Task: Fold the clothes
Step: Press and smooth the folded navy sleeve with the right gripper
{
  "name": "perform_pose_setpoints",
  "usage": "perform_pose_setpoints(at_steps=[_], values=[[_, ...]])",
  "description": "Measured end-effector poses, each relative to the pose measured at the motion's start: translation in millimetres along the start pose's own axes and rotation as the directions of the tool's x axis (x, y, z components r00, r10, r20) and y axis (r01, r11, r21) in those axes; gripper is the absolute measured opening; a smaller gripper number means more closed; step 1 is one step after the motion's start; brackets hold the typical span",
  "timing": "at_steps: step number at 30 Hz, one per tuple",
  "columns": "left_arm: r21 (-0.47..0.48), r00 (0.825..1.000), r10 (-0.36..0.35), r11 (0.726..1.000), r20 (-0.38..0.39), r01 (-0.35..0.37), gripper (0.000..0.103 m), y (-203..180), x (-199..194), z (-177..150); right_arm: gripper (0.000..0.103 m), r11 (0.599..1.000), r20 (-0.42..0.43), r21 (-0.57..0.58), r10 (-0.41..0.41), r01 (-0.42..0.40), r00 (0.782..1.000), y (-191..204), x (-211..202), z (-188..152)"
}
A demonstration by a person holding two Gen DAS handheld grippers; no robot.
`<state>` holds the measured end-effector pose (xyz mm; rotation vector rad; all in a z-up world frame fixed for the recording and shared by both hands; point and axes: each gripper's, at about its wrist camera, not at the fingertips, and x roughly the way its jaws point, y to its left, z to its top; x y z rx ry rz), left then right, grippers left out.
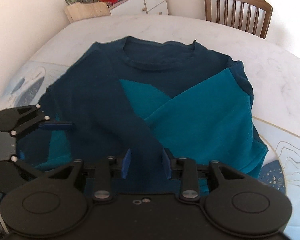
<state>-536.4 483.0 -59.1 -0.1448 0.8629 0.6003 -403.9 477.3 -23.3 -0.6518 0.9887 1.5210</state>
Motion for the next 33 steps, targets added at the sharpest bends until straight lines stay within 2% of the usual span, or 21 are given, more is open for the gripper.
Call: perform_pose_setpoints(at_steps=[2,5,9,11,13,16,21,24,27,29,33], values=[[-0.023,0.999,0.046,0.999,0.01,-0.045,0.074,2,2,3,0.103,1.0,0.015,-0.007,0.02,-0.02,1.0,1,-3,-1],[-0.064,0.995,0.103,0.993,0.007,-0.102,0.078,8,3,4,0.103,0.999,0.036,-0.045,-0.008,0.01,0.999,2,-5,2],[-0.094,0.992,0.126,0.988,0.005,-0.125,0.083,7,3,3,0.103,1.0,0.04,-0.01,-0.011,0.011,0.999,-10,4,9],[-0.09,0.99,0.139,0.986,0.007,-0.138,0.085,6,3,3,0.103,0.999,0.008,0.03,0.013,-0.014,1.0,-18,15,11],[-0.088,0.99,0.142,0.986,0.01,-0.14,0.084,5,3,4,0.103,0.995,-0.017,0.065,0.073,-0.072,0.997,-22,22,11],[-0.093,0.99,0.141,0.986,0.013,-0.139,0.084,3,4,5,0.103,0.987,-0.015,0.104,0.127,-0.124,0.992,-25,25,11],[-0.073,0.988,0.153,0.986,0.031,-0.151,0.084,-5,9,9,0.103,0.986,-0.003,0.082,0.149,-0.148,0.989,-22,17,11],[-0.06,0.985,0.169,0.984,0.041,-0.166,0.084,-9,12,13,0.103,0.978,0.027,0.075,0.192,-0.194,0.981,-20,4,11],[-0.086,0.98,0.197,0.977,0.034,-0.193,0.085,-5,16,16,0.103,0.971,0.039,0.072,0.227,-0.23,0.973,-20,-5,10],[-0.116,0.977,0.213,0.971,0.02,-0.209,0.085,0,16,16,0.103,0.973,0.037,0.074,0.215,-0.217,0.976,-21,-5,10],[-0.111,0.97,0.245,0.964,0.003,-0.243,0.085,9,9,8,0.103,0.979,0.058,0.112,0.162,-0.168,0.985,-27,0,12]])
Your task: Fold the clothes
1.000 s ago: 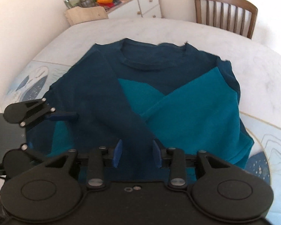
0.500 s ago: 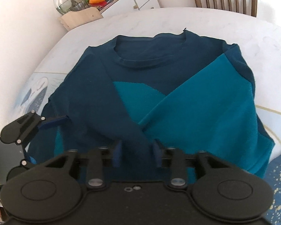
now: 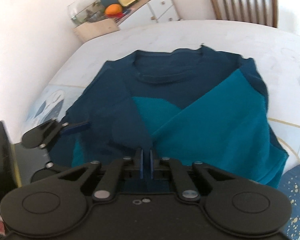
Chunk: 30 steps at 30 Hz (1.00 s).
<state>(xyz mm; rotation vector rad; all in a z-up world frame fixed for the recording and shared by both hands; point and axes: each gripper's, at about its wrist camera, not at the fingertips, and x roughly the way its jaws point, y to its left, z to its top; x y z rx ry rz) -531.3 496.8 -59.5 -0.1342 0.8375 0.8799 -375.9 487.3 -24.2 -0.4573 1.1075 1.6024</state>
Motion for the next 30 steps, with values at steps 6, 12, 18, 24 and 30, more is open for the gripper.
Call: perform_pose_setpoints(at_steps=[6,12,18,24,30], values=[[-0.06,0.997,0.042,0.997,-0.065,-0.046,0.086,30,-7,-12,0.103,0.993,0.012,0.014,-0.115,0.115,0.993,-7,13,0],[-0.049,0.996,0.02,0.999,-0.092,-0.024,0.085,41,-35,-27,0.103,0.982,-0.006,-0.048,-0.186,0.185,0.983,-10,-9,-11],[-0.051,0.993,-0.101,0.994,-0.059,0.099,0.085,39,-68,-40,0.103,0.967,-0.045,0.008,-0.255,0.256,0.966,-32,-55,-44],[-0.003,0.966,-0.252,0.968,-0.065,0.252,0.085,19,-86,-46,0.103,0.945,-0.08,0.063,-0.316,0.321,0.945,-44,-58,-76],[0.023,0.951,-0.294,0.954,-0.092,0.297,0.085,2,-94,-55,0.103,0.926,-0.048,-0.051,-0.376,0.374,0.925,-25,-45,-82]])
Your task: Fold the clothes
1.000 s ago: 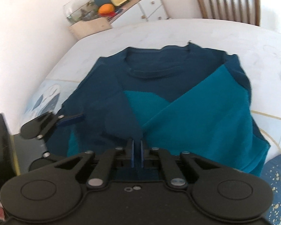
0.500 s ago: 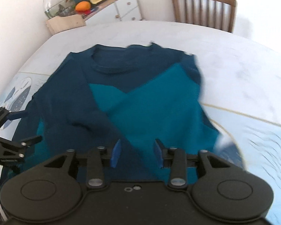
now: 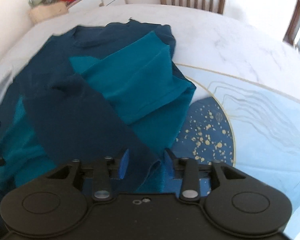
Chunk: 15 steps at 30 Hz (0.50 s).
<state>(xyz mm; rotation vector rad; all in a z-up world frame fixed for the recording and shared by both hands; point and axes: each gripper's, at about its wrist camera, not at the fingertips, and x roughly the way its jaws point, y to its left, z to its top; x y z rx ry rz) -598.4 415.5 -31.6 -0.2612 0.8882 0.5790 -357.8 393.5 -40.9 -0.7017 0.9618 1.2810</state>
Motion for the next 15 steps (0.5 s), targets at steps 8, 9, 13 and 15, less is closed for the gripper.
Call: perform_pose_setpoints(at_steps=[8,9,13,15], values=[[-0.001,0.998,-0.002,1.0,-0.064,0.002,0.085,-5,9,-16,0.103,1.0,-0.011,-0.018,0.009,-0.01,1.0,0,-22,4],[-0.008,0.998,-0.005,1.0,-0.068,0.004,0.085,-4,10,-17,0.103,1.0,-0.016,0.006,0.019,-0.019,1.0,-4,-27,4],[-0.017,0.997,-0.015,1.0,-0.072,0.014,0.085,-2,8,-17,0.103,0.999,-0.06,0.016,-0.051,0.052,0.997,-17,-24,-1],[-0.018,0.998,-0.028,0.999,-0.054,0.027,0.085,0,4,-12,0.103,0.998,-0.054,0.015,-0.066,0.067,0.996,-19,-26,-2]])
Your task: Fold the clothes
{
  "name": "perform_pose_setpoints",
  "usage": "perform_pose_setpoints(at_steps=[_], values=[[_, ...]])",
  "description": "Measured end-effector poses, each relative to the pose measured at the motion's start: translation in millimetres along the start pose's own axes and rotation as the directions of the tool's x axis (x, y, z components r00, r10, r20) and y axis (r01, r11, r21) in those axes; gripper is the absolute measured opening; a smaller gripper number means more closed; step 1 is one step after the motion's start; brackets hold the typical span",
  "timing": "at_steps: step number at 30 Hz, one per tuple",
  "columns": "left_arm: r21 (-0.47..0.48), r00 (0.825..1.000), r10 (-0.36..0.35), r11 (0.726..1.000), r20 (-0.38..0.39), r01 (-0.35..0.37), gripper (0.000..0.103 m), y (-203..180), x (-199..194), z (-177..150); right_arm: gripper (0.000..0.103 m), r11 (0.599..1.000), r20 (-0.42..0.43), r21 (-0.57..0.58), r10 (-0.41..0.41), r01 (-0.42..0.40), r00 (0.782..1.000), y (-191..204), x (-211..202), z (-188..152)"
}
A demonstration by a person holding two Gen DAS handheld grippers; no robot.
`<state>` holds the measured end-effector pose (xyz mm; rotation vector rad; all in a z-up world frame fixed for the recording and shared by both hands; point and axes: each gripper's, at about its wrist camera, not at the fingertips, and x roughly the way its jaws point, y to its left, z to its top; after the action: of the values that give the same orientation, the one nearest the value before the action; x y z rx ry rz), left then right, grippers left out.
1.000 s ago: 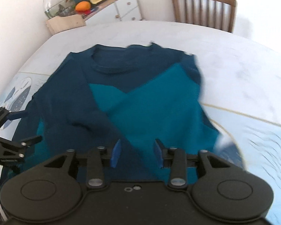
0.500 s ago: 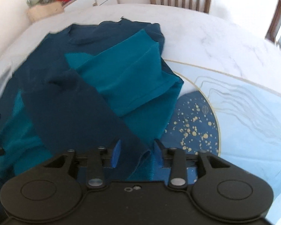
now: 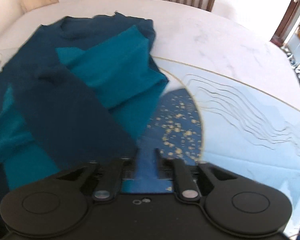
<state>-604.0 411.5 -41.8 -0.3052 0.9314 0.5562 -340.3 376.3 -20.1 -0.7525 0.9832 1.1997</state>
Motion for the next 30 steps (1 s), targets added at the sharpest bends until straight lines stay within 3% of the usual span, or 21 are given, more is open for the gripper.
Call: perform_pose_setpoints(at_steps=[2,5,9,13,18,21,26,30], values=[[-0.003,1.0,-0.021,1.0,0.022,0.021,0.085,1,-6,5,0.103,0.999,0.044,-0.005,0.037,-0.036,0.998,3,-8,1],[0.0,0.997,-0.071,0.997,0.032,0.071,0.085,-1,-10,11,0.103,0.986,0.083,-0.105,0.139,-0.13,0.987,24,-20,1],[0.004,0.99,-0.14,0.99,0.024,0.14,0.085,-5,-10,14,0.103,0.95,0.005,-0.26,0.178,-0.171,0.984,61,-10,-7],[-0.003,0.984,-0.18,0.984,-0.003,0.18,0.085,-7,-5,11,0.103,0.929,-0.062,-0.326,0.164,-0.175,0.985,81,7,-17],[-0.023,0.984,-0.174,0.985,-0.039,0.174,0.085,-1,3,1,0.103,0.919,-0.068,-0.362,0.142,-0.157,0.988,86,9,-25],[-0.019,0.984,-0.178,0.984,-0.028,0.177,0.085,0,2,-1,0.103,0.936,-0.057,-0.325,0.124,-0.136,0.991,77,10,-18],[-0.019,0.984,-0.178,0.984,-0.028,0.177,0.087,0,2,-1,0.103,0.943,-0.048,-0.295,0.148,-0.155,0.988,67,-5,-19],[-0.019,0.983,-0.182,0.983,-0.028,0.182,0.087,2,2,-1,0.103,0.927,-0.077,-0.303,0.209,-0.222,0.975,64,-19,-21]])
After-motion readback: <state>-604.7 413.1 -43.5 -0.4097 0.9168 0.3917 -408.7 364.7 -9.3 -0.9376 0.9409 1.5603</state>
